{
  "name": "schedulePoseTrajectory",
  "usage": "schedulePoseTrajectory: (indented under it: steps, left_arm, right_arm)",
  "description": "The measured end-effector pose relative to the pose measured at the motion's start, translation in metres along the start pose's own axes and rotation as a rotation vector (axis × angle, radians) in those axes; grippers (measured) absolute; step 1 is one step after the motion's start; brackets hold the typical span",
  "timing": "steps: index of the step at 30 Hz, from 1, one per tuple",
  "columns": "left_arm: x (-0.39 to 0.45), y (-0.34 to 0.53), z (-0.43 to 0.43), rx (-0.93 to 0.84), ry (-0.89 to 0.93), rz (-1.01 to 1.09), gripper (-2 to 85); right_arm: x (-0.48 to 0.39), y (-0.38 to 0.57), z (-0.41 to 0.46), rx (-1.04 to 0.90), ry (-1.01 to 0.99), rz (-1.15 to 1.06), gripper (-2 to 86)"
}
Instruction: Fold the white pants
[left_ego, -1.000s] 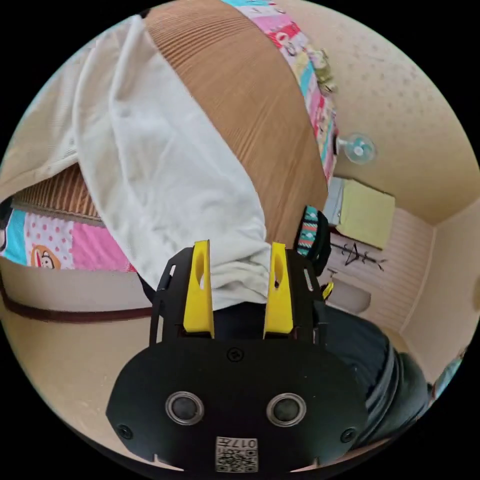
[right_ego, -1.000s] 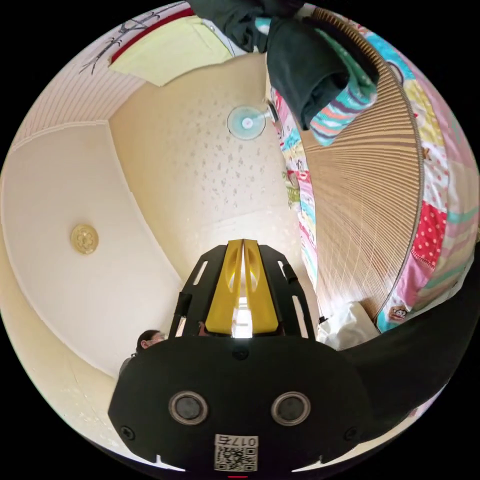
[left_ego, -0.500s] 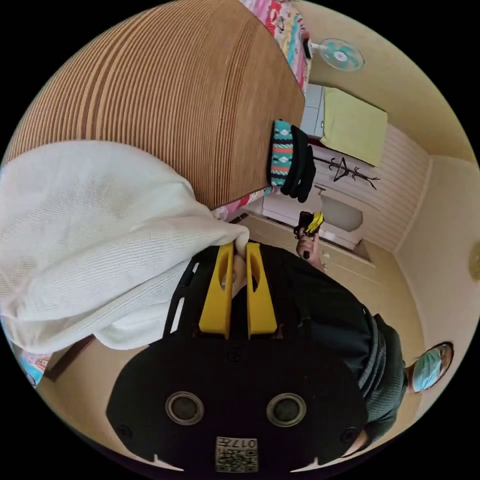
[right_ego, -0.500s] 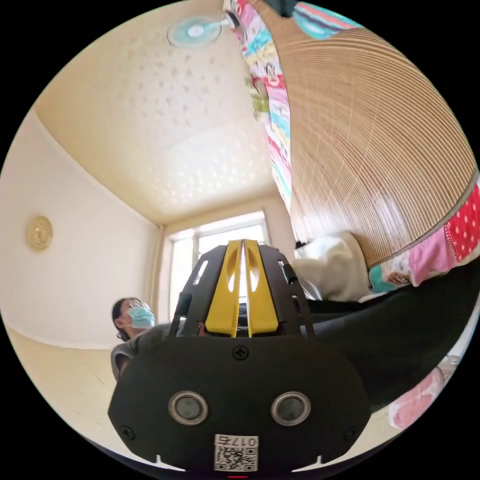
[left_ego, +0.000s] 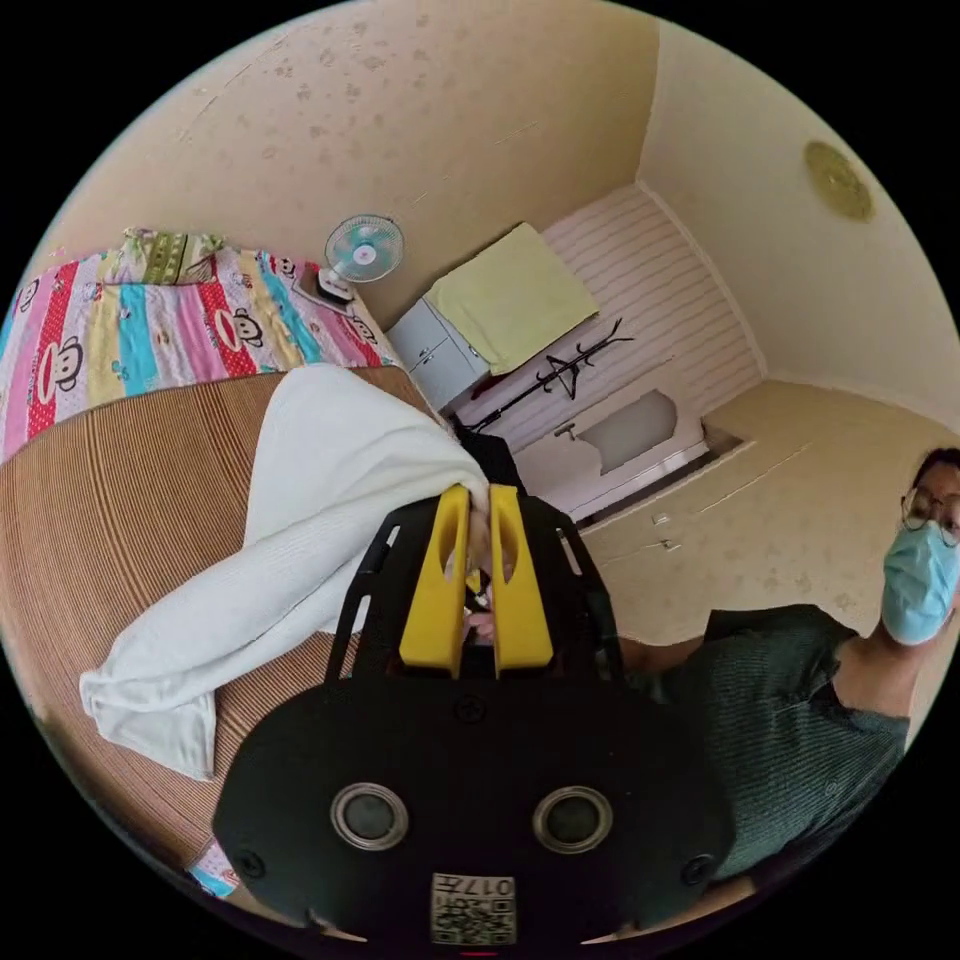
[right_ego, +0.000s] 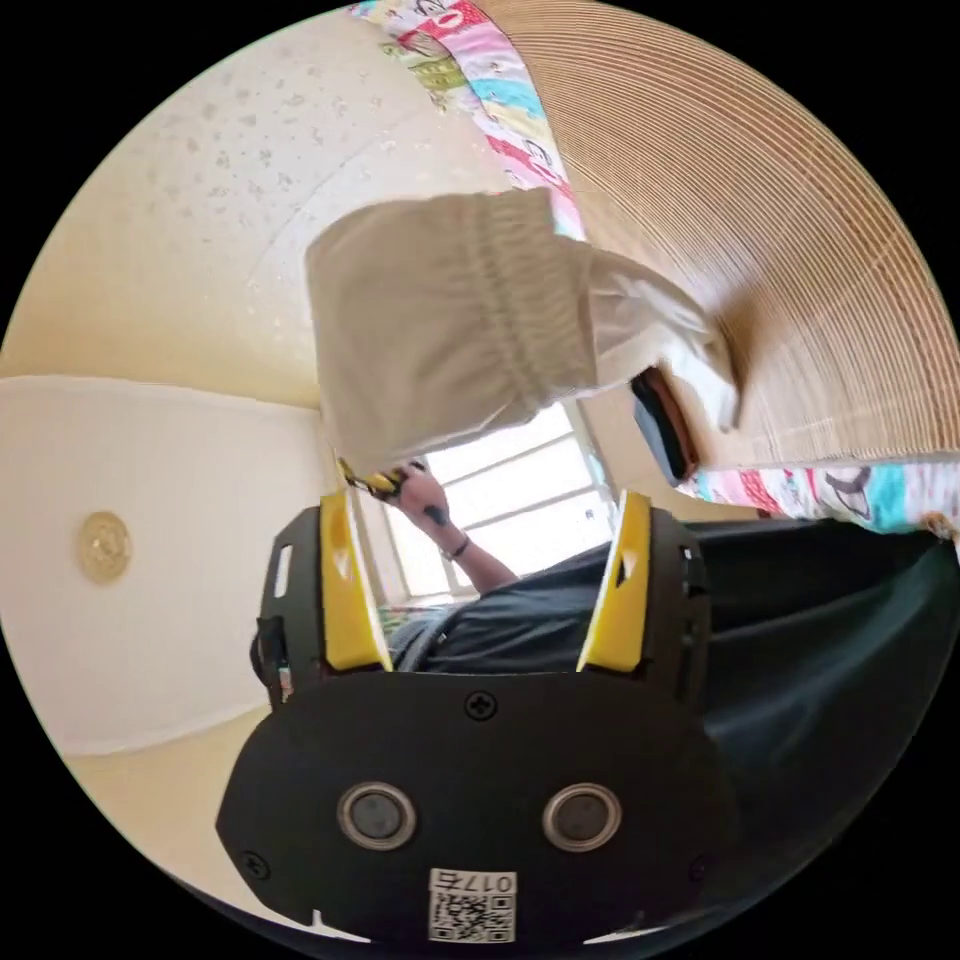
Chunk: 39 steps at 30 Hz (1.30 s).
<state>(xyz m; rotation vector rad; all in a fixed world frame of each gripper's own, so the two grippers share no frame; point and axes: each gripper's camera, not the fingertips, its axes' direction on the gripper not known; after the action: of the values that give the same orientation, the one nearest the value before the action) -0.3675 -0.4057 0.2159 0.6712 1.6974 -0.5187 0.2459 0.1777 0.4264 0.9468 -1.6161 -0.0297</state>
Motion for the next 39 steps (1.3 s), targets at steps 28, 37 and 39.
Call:
schedulePoseTrajectory:
  steps: [28, 37, 39]
  left_arm:
    - [-0.123, 0.173, 0.113, 0.162, 0.387, -0.530, 20.8]
    - [-0.110, 0.225, 0.125, 0.206, 0.424, -0.299, 8.5]
    - [-0.092, 0.225, 0.122, 0.194, 0.462, -0.145, 8.3]
  right_arm:
    - [0.062, -0.030, 0.402, -0.589, 1.814, -1.370, 7.9]
    - [0.073, -0.022, 0.361, -0.711, 1.562, -1.508, 5.7]
    - [0.030, -0.040, 0.323, -0.653, 1.310, -1.478, 5.7]
